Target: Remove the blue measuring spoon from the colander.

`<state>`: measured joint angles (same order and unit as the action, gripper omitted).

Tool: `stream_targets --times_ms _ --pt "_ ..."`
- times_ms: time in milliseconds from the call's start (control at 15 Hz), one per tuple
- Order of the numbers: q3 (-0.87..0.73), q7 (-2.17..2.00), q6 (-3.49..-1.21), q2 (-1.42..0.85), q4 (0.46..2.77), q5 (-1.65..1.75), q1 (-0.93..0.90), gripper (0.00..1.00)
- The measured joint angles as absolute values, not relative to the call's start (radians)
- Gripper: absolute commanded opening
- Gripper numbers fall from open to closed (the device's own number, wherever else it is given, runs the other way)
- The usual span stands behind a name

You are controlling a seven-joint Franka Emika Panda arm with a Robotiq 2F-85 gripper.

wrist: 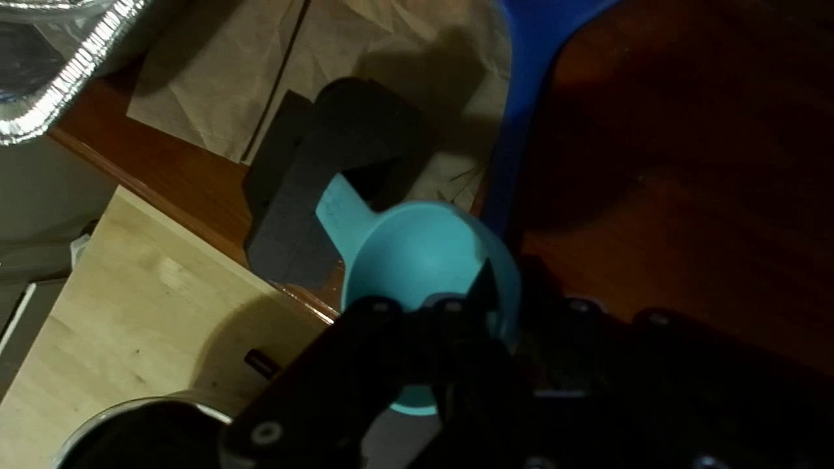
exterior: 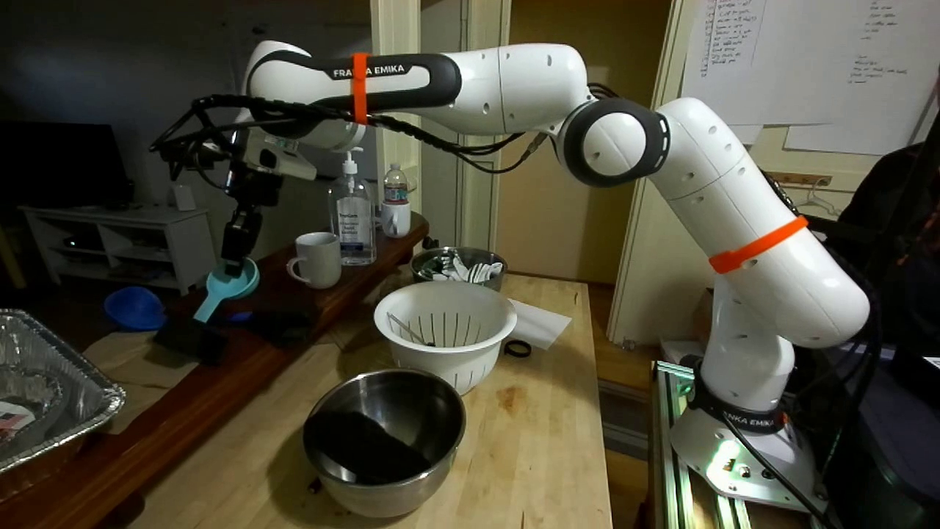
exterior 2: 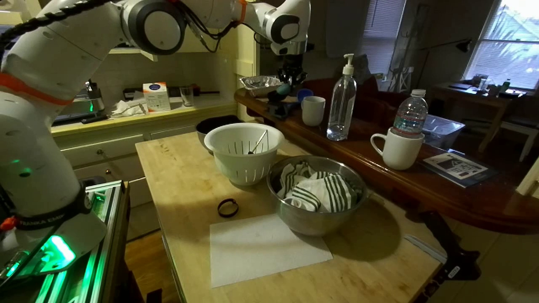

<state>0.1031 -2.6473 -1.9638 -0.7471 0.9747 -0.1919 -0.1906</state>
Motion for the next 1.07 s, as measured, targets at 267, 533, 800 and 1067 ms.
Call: stream_targets --times_ms 267,533,800,1067 --pt "0.103 -2.662 -1.918 -0.787 0.89 -0.22 -0.179 0.65" --pt "0.104 -2.674 -1.895 -0.81 0.837 -0.224 -0.167 0.96" --pt "0.104 -2.673 -1.865 -0.812 0.797 -0.213 -0.174 1.0" --pt "0.089 -2.657 -1.712 -0.768 0.726 -0.112 -0.21 1.0"
